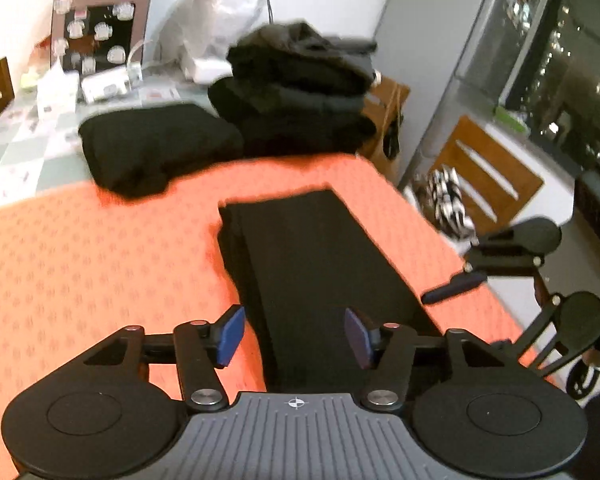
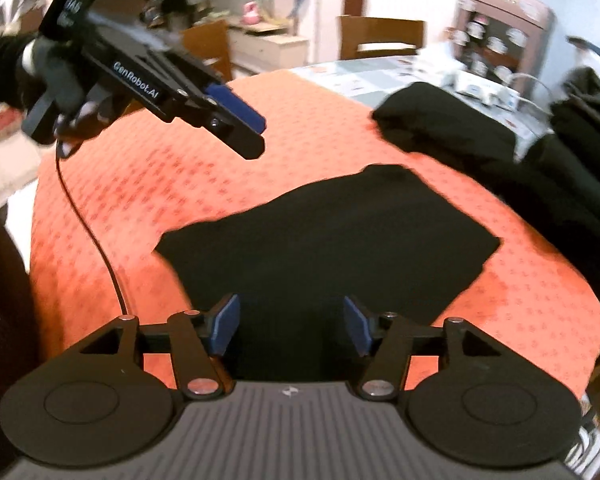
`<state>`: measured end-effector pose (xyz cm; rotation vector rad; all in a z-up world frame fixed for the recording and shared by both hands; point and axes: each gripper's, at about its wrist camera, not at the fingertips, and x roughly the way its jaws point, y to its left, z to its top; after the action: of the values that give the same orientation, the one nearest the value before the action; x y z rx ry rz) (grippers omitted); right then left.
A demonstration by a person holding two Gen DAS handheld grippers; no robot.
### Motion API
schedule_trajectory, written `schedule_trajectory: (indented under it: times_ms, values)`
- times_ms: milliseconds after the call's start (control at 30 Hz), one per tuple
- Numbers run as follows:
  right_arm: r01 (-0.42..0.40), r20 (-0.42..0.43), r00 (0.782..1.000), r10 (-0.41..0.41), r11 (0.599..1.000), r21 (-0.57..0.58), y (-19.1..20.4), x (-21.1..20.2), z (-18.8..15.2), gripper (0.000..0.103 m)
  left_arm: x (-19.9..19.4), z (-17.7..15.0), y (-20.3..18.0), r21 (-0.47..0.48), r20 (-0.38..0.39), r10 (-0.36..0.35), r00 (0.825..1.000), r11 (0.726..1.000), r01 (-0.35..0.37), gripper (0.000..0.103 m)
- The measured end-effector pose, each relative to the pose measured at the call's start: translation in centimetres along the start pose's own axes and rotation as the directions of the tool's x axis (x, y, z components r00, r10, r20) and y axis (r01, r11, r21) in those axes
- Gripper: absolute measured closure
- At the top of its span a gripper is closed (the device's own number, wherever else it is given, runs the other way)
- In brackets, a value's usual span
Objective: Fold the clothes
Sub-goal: 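Grasp the folded black bundle with both grippers and lift it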
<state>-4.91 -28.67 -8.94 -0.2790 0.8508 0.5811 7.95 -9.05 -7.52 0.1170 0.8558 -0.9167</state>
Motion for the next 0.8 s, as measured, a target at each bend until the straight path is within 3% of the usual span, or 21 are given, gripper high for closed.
schedule_trajectory:
  times_ms: [133, 300, 333, 367, 500, 667, 700, 800]
  values:
    - [0.017, -0.03, 0.999, -0.019, 0.997, -0.075, 2.7, 1.2, -1.2, 0.039, 0.3, -2.5, -0.8, -0.006, -0.046, 0.006, 0.999, 1.0, -0.006, 0.042]
    - [0.105, -0.084, 0.988, -0.131, 0.961, -0.255, 5.7, 3.7, -2.3, 0.039, 0.8, -4.2, -3.0, 0.105, -0.093, 0.038, 0.995, 0.994, -0.028, 0.035]
    - [0.131, -0.086, 0.983, -0.162, 0.947, -0.292, 6.2, 4.0, -2.5, 0.041, 1.0, -4.5, -3.5, 0.133, -0.101, 0.045, 0.994, 0.991, -0.031, 0.034]
    - [0.15, -0.082, 0.98, -0.183, 0.94, -0.305, 6.3, 4.1, -2.6, 0.052, 1.2, -4.7, -3.9, 0.162, -0.107, 0.054, 0.993, 0.986, -0.036, 0.034]
    - [0.18, -0.049, 0.979, -0.199, 0.947, -0.267, 5.9, 3.1, -1.8, 0.068, 2.3, -5.6, -5.6, 0.265, -0.104, 0.101, 0.989, 0.962, -0.07, 0.032]
    - [0.201, 0.003, 0.979, -0.205, 0.961, -0.187, 5.1, 0.8, -0.9, 0.07, 3.6, -6.6, -7.2, 0.391, -0.05, 0.214, 0.976, 0.903, -0.178, 0.033]
    - [0.202, 0.008, 0.979, -0.204, 0.963, -0.178, 4.9, 0.4, -0.8, 0.07, 3.8, -6.7, -7.4, 0.411, -0.036, 0.239, 0.97, 0.889, -0.204, 0.035]
    - [0.196, 0.012, 0.98, -0.197, 0.964, -0.178, 4.7, -0.2, -0.9, 0.07, 4.0, -6.8, -7.6, 0.443, 0.002, 0.286, 0.958, 0.859, -0.258, 0.072]
